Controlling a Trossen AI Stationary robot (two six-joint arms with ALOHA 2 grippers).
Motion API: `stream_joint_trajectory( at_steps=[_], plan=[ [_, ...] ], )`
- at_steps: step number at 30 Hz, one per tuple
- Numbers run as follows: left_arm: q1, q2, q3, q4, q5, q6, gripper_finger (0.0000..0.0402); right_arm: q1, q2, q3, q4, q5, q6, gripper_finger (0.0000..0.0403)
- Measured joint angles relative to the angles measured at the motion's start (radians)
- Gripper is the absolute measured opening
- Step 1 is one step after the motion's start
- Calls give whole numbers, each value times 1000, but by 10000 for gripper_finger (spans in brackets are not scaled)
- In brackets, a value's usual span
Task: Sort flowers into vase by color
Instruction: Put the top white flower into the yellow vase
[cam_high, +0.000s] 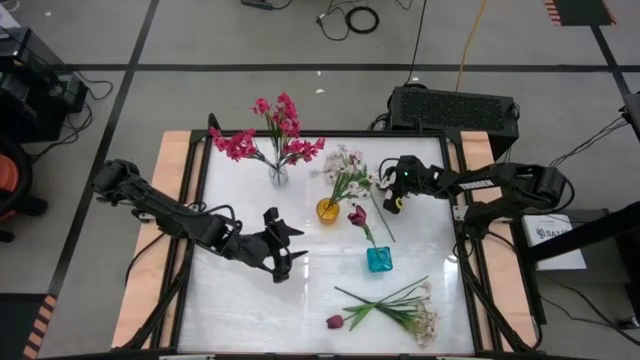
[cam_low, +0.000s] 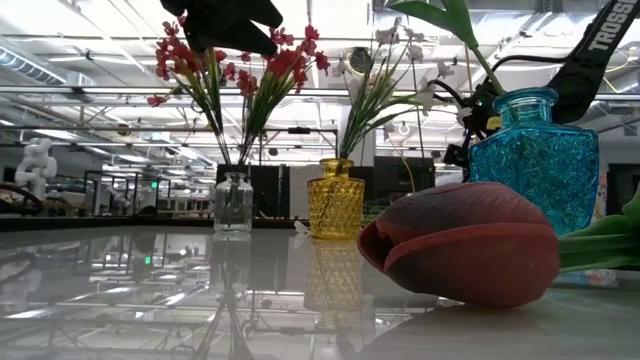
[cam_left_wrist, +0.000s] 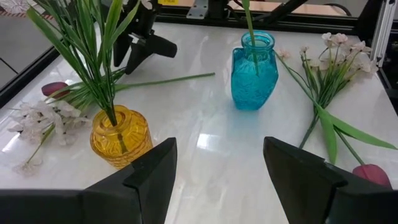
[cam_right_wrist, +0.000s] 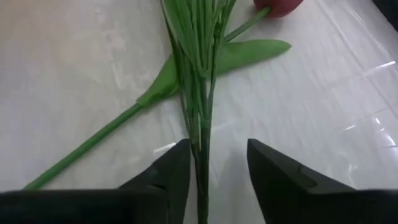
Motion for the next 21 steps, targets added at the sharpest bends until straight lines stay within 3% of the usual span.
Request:
stream_joint_trajectory(
  at_steps=[3,9,16,21],
  plan=[
    [0,0,0,0,0,0,246,0,0,0,0,0,0,118],
    [0,0,0,0,0,2,246,0,0,0,-2,0,0,16],
    [0,0,0,-1,0,2,246,0,-28,2,-34,-14,74,4],
    [0,0,0,-2,0,3,246,0,-134,19,-104,-22,138,2]
  ],
)
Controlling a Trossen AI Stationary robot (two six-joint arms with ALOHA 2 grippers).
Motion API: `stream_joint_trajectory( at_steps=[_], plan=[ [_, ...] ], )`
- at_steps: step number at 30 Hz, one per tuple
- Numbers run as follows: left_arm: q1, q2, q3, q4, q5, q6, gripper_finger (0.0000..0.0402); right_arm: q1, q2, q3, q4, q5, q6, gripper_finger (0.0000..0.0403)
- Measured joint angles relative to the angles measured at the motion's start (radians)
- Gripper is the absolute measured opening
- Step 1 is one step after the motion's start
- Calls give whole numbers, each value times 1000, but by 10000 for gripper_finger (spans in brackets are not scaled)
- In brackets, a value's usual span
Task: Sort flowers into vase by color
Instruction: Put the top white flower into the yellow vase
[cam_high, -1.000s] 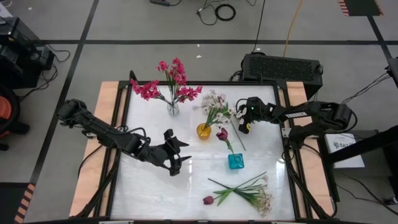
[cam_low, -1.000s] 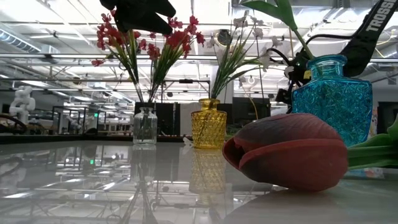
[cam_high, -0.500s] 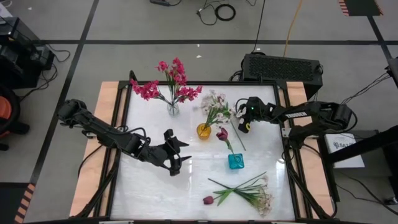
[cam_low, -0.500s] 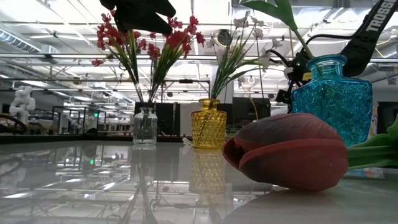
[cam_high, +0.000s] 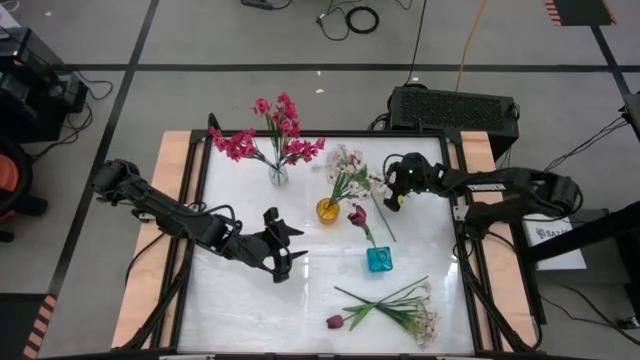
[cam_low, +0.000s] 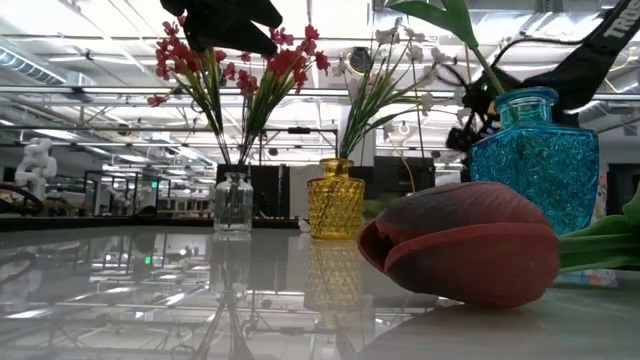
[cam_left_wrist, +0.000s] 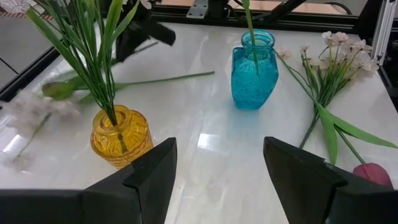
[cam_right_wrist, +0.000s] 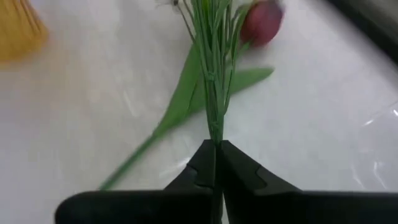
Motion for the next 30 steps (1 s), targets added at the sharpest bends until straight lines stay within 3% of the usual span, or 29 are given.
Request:
stream_joint_trajectory(
  at_steps=[14,24,30],
  plan=[
    [0,0,0,16,-4,0,246,0,-424,60,-251,109,98,0],
    [5,0,0,128,-30,60,246,1,-721,77,-177,184,96,0],
    [13,0,0,315,-124,226,246,45,-817,109,-11,58,167,0]
  ],
)
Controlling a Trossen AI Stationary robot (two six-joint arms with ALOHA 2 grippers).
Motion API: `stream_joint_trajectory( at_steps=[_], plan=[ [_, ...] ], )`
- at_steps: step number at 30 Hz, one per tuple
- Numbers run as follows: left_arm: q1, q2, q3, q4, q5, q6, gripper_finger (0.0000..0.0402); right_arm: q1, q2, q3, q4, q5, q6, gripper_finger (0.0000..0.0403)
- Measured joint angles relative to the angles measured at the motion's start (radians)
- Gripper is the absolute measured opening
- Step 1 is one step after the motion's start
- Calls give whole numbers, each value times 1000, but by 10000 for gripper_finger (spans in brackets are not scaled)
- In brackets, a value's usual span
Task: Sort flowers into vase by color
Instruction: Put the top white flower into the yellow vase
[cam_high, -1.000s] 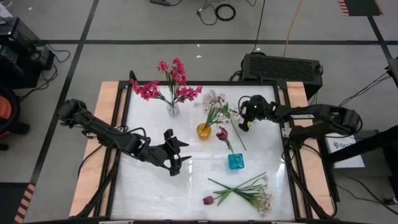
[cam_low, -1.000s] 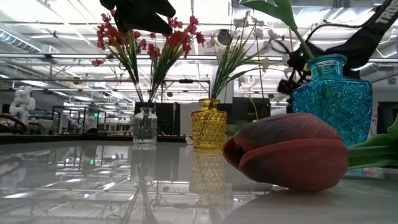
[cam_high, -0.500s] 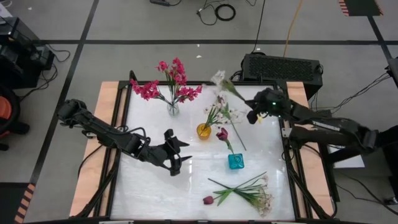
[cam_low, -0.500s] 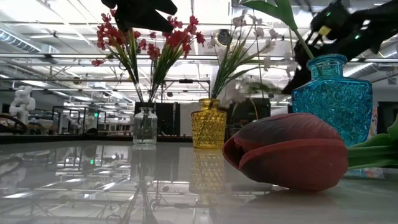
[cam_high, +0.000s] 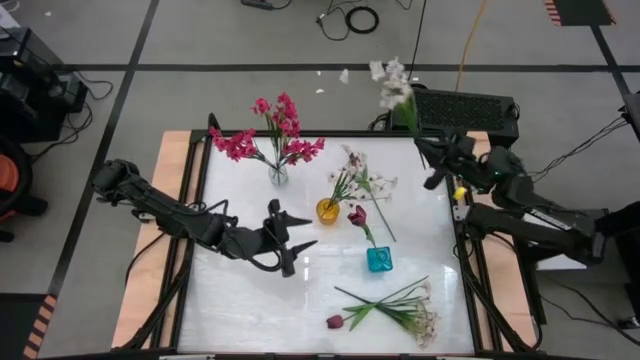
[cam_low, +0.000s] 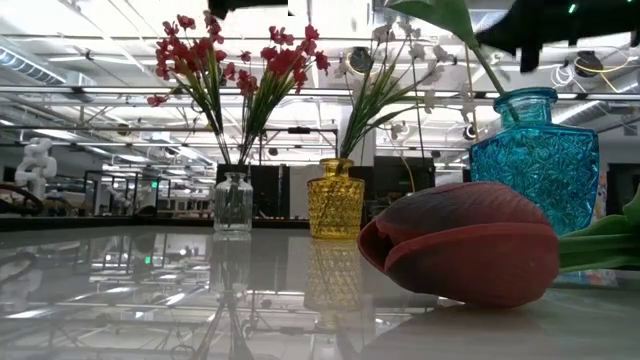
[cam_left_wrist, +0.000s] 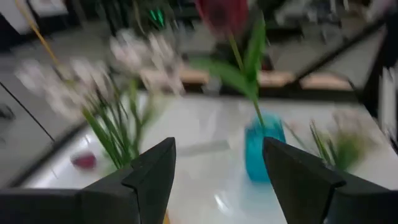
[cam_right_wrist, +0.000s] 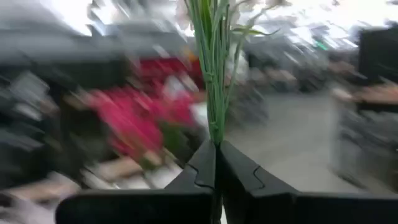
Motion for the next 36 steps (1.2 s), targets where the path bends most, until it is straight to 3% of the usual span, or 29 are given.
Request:
stream_joint_trajectory(
  at_steps=[4,9,13,18,24,30,36],
  plan=[
    [17,0,4,173,-69,84,246,65,-7,1,167,-72,70,0],
    [54,0,101,191,-72,78,246,173,31,0,320,-68,49,0],
    [69,-1,176,186,-2,157,246,263,81,0,418,3,-14,0],
    [97,-1,243,185,1,273,246,383,189,0,593,111,-113,0],
    [152,-1,254,181,98,242,246,505,376,10,815,258,-241,0],
    [195,0,254,197,170,258,246,600,574,183,780,272,-334,0],
    [202,0,254,258,170,355,249,655,740,349,626,373,-431,0]
  ],
)
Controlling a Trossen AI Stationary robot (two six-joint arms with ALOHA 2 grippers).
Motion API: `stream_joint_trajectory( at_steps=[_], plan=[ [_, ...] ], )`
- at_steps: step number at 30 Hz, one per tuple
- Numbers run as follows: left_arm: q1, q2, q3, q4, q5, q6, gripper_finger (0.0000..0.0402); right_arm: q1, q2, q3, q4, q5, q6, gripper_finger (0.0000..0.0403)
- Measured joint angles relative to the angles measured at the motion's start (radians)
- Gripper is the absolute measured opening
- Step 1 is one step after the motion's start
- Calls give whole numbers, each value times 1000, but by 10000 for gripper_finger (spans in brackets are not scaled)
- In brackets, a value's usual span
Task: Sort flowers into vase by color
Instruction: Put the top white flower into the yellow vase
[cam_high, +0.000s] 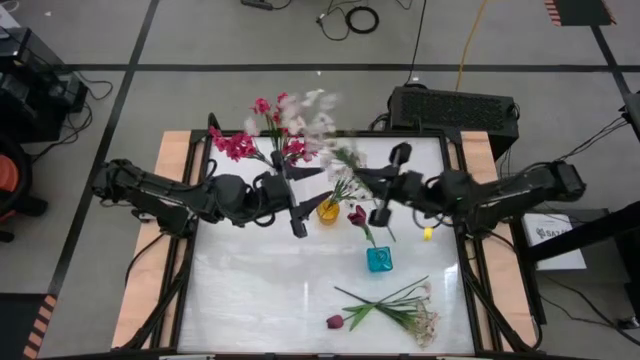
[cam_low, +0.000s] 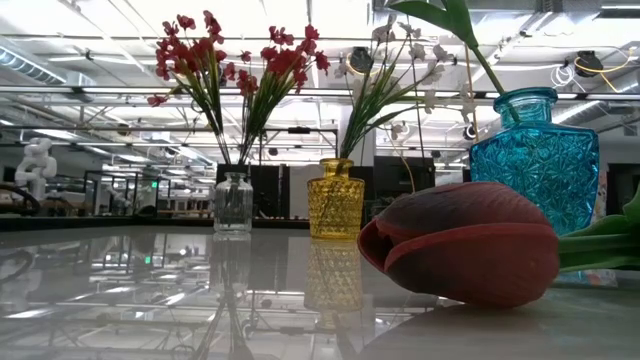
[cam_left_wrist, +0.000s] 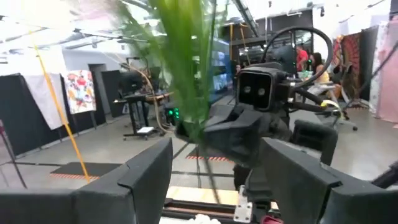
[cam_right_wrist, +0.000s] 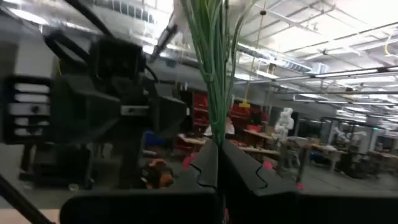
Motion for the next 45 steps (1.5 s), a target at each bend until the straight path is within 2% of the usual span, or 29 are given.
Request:
stream_joint_trajectory(
  at_steps=[4,10,16,25,36,40,45],
  plan=[
    [1,0,0,4,-26,1,267,19,56,45,-5,38,-45,0],
    [14,18,0,8,-122,-1,312,38,81,56,22,47,-79,0],
    [35,69,0,120,-26,21,326,48,103,57,43,46,-114,0],
    [35,101,0,246,-18,81,322,47,103,57,25,87,-149,0],
    [35,101,0,265,12,74,243,47,116,57,21,95,-172,0],
    [29,101,0,265,12,75,197,47,117,57,20,97,-172,0],
    [29,101,0,264,-17,79,119,47,117,57,19,125,-176,0]
  ],
)
